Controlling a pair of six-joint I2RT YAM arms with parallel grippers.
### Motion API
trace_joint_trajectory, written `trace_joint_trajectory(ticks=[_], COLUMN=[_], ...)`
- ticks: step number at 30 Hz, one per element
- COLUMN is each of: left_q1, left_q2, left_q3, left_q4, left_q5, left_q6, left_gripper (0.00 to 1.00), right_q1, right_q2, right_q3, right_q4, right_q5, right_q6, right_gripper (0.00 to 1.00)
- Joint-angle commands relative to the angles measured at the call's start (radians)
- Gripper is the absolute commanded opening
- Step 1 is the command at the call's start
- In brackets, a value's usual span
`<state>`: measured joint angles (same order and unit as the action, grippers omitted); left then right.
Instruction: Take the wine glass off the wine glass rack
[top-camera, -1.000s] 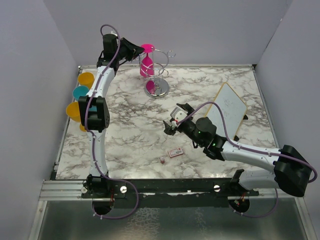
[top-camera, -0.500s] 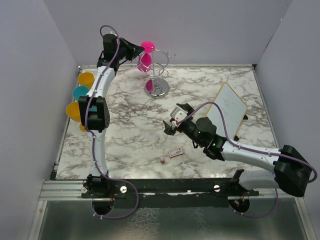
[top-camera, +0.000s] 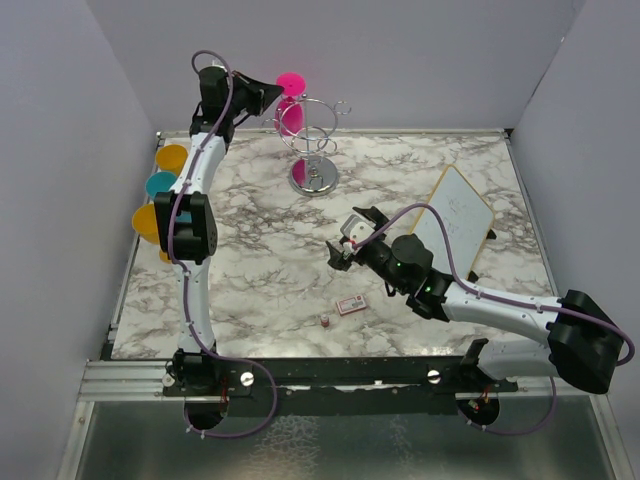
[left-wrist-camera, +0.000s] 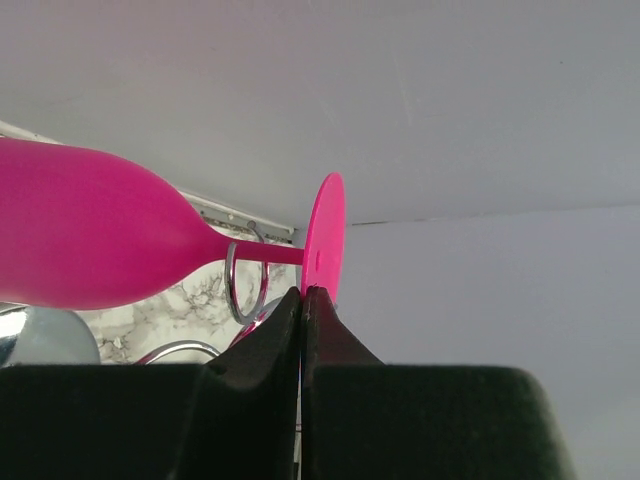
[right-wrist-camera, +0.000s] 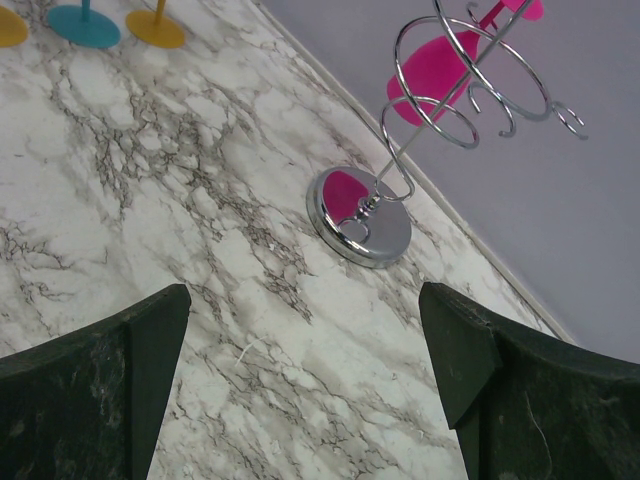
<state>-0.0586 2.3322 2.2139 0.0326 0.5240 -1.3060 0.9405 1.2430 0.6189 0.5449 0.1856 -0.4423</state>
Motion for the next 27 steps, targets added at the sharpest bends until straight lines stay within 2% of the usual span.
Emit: trace_joint_trajectory(ticks=[1, 14, 27], left_q1=[0.008, 0.044, 0.138], left_q2=[0.01, 0.06, -0.014], left_q3=[0.037, 0.134, 0.136], left_q4=[0.044, 0.029, 0.014], left_q5=[-0.004, -0.038, -0.024], left_q6=[-0.037, -0.044, -0.003], left_gripper=[0.0, 0.0, 0.0], right_q1=[-0.003, -0.003, -0.003], right_q2=[-0.004, -0.014, -0.02], right_q3=[0.019, 0.016, 0.018], right_q4=[0.012, 0.01, 0.004], right_q5=[-0.018, -0.019, -0.03], right_q6=[-0.008, -0.003, 0.009], right_gripper=[0.99, 0.99, 1.0])
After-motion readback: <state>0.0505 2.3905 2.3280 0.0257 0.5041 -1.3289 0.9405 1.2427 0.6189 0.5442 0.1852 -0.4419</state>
